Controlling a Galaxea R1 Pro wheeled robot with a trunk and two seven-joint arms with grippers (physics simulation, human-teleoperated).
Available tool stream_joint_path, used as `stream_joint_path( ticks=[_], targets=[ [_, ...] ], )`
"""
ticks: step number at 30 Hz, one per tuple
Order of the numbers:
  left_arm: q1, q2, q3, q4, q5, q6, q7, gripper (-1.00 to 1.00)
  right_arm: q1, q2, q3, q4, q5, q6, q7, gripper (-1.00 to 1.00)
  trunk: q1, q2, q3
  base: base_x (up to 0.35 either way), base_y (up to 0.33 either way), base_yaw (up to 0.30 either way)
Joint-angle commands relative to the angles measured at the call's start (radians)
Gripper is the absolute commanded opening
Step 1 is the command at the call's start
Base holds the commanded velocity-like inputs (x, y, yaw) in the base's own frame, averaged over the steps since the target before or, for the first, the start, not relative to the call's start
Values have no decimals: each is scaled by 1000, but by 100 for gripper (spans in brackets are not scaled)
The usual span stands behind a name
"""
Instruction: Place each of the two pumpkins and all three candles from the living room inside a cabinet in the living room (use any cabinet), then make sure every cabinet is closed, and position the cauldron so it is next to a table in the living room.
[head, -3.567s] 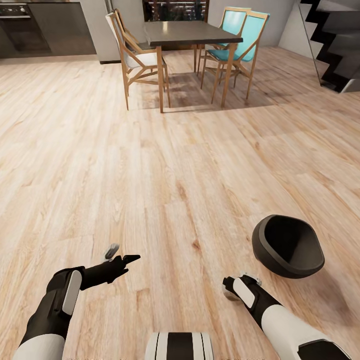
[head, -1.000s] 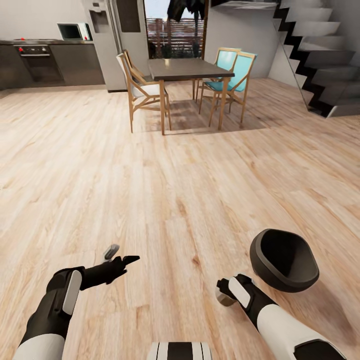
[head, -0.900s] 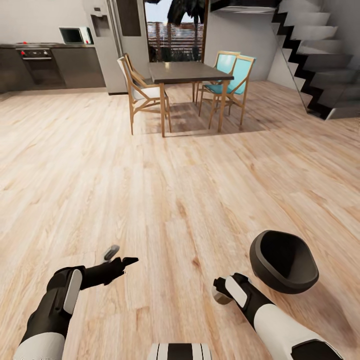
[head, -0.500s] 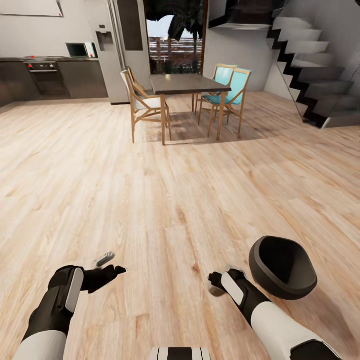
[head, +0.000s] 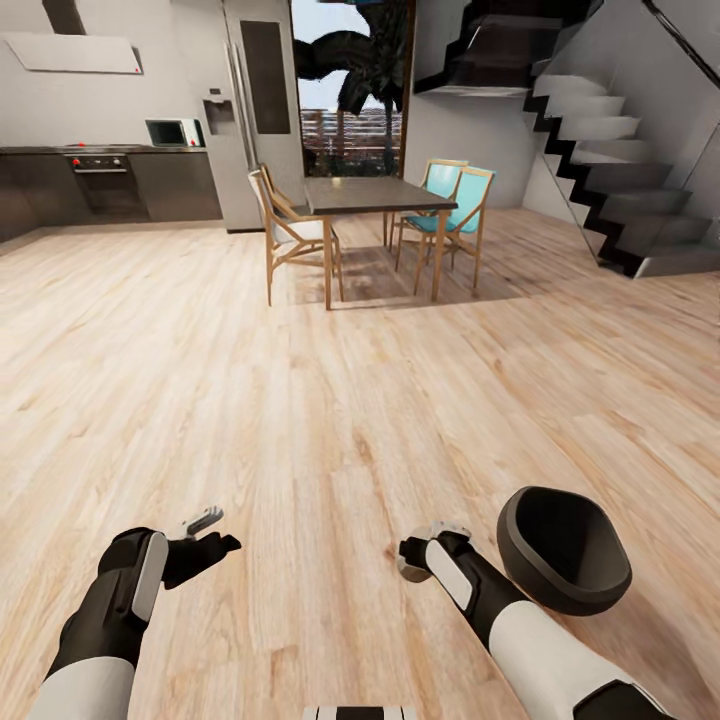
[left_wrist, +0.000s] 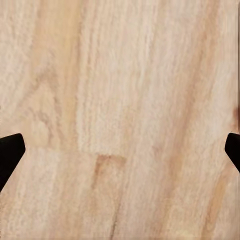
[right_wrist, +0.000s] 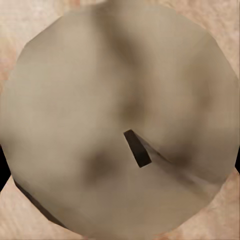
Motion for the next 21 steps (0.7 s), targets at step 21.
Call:
stream_joint_path(
  ticks=[21],
  targets=[
    [-12,2,-48,1,-7,2,37,100,-1,68,1,0,3,72,-4,-100,-9,5,81,-94,0,84]
  ],
)
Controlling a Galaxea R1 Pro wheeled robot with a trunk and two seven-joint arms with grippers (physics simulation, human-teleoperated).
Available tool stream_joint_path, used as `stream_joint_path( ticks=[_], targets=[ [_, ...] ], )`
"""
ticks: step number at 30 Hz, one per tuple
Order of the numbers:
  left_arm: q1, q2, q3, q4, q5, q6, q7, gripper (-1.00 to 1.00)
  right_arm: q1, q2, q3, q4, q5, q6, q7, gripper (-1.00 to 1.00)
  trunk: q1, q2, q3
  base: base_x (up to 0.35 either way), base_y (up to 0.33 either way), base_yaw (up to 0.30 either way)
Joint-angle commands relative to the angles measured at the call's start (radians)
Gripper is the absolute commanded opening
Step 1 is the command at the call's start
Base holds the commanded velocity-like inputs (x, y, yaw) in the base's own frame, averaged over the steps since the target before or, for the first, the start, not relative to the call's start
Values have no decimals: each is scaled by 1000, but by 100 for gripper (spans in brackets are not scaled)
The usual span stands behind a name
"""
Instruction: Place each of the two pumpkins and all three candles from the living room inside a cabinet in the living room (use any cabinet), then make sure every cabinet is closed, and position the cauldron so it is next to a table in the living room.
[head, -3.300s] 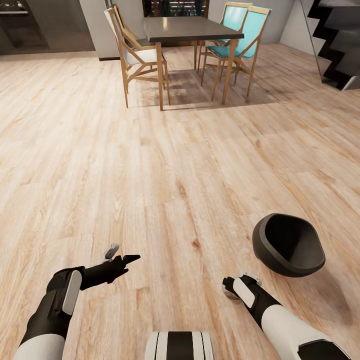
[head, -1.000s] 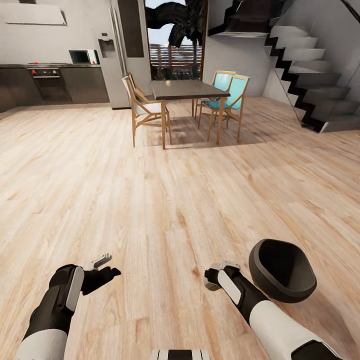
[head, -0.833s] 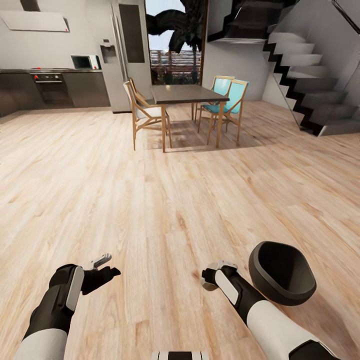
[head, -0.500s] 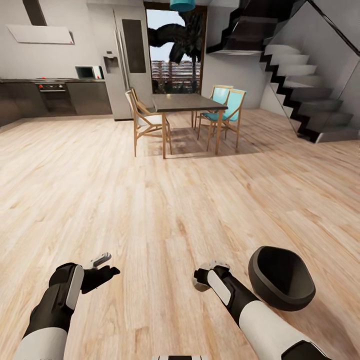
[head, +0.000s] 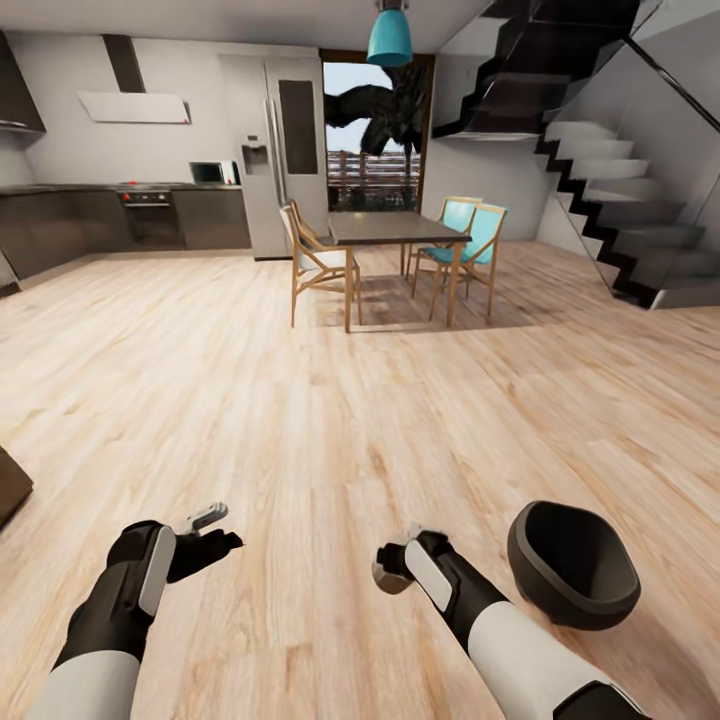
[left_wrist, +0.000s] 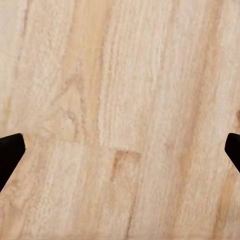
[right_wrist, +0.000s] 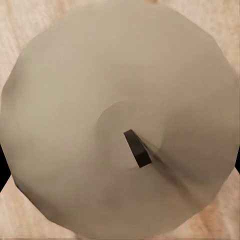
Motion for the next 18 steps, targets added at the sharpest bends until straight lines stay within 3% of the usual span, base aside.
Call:
stream_joint_path(
  ticks=[1,9,18],
  targets=[
    [0,0,-14,0,-1,-1,1,100,0,0,0,0,0,7,0,-100,0,0,3,-17,0,275],
    [0,-2,-37,0,-1,-2,1,100,-1,0,0,0,1,12,-2,-100,-4,2,28,-42,0,263],
    [0,-3,-38,0,0,-2,1,100,-1,0,0,0,2,11,-58,-100,-8,4,54,-296,0,250]
  ],
)
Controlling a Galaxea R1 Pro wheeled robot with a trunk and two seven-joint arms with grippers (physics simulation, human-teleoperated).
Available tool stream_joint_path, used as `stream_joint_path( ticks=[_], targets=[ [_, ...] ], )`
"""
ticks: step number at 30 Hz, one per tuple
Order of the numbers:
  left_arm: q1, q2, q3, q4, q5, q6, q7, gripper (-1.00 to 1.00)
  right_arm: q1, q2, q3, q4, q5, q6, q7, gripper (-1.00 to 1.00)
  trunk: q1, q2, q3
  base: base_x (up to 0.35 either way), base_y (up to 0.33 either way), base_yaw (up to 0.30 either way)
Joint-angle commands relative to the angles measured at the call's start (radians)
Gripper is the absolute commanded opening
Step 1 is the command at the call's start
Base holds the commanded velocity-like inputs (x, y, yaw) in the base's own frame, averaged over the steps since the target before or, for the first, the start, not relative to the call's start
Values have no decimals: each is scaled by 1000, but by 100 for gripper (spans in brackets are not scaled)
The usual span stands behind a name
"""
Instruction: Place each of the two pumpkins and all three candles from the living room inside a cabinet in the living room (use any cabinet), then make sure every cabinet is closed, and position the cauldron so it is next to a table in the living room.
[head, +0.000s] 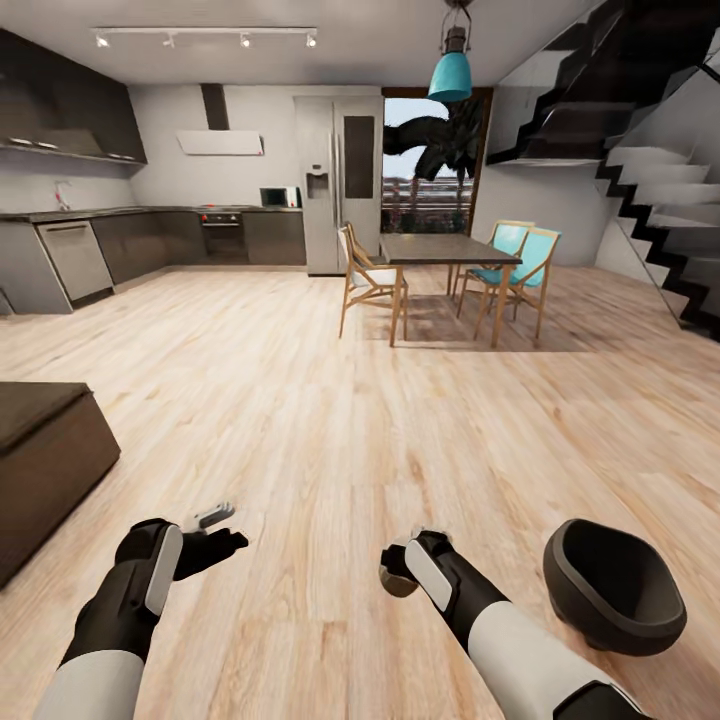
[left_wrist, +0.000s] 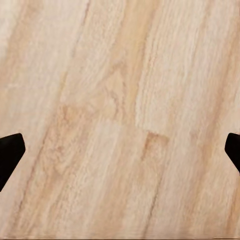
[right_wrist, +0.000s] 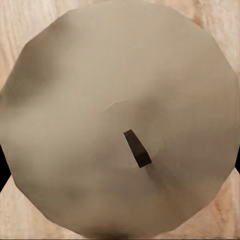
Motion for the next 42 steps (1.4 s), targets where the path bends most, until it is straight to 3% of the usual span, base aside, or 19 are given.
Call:
stream_joint_path(
  ticks=[1,12,17,22,24,42],
  targets=[
    [0,0,0,0,0,0,0,100,0,0,0,0,0,0,-1,-100,0,0,3,-318,0,249],
    [0,-2,-5,-1,1,0,0,100,0,0,0,0,0,-6,-3,-100,-11,15,33,-323,0,247],
    [0,-3,-47,-4,1,2,0,100,0,0,0,0,0,-7,-3,-100,-11,15,28,-333,0,242],
    [0,-3,-118,-6,1,0,0,100,0,0,0,0,0,-7,-3,-100,-11,15,22,-334,-3,241],
    [0,-2,-128,-6,1,0,0,100,0,0,0,0,0,-7,-3,-100,-11,15,20,-326,-69,240],
    [0,0,-126,-6,1,0,0,100,0,0,0,0,0,-7,-3,-100,-11,15,0,-239,-177,238]
  ],
)
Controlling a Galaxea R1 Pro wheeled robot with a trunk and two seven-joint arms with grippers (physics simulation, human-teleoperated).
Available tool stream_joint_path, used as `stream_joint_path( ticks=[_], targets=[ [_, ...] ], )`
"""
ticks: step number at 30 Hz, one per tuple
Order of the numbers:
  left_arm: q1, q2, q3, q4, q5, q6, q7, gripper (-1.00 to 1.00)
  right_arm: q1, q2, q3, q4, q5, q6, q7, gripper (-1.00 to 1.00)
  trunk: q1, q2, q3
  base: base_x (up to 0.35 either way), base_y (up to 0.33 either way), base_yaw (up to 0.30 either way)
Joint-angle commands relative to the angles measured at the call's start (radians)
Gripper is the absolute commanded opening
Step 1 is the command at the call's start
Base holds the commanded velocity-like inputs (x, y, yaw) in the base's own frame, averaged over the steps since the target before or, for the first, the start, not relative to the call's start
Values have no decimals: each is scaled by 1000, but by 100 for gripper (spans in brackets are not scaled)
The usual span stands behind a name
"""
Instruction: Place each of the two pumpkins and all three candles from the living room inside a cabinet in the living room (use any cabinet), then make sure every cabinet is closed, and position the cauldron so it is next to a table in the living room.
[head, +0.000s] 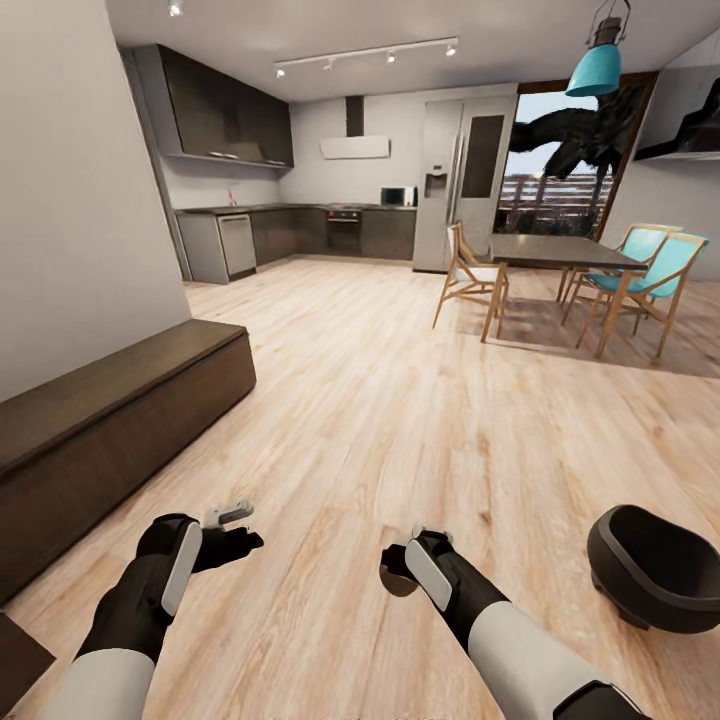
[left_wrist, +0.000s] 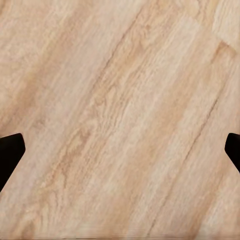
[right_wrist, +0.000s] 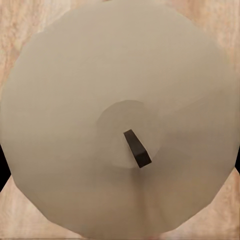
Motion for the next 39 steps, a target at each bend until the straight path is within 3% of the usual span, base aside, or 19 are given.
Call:
stream_joint_path(
  ticks=[1,32,39],
  targets=[
    [0,0,0,0,0,0,0,100,0,0,0,0,1,0,0,-100,0,0,-1,-52,-48,237],
    [0,-1,4,0,5,3,-1,100,0,0,0,0,2,1,0,-100,0,0,-36,-3,-3,237],
    [0,-1,3,0,3,2,-1,100,0,0,0,0,2,2,0,-100,-27,49,-22,0,0,237]
  ],
)
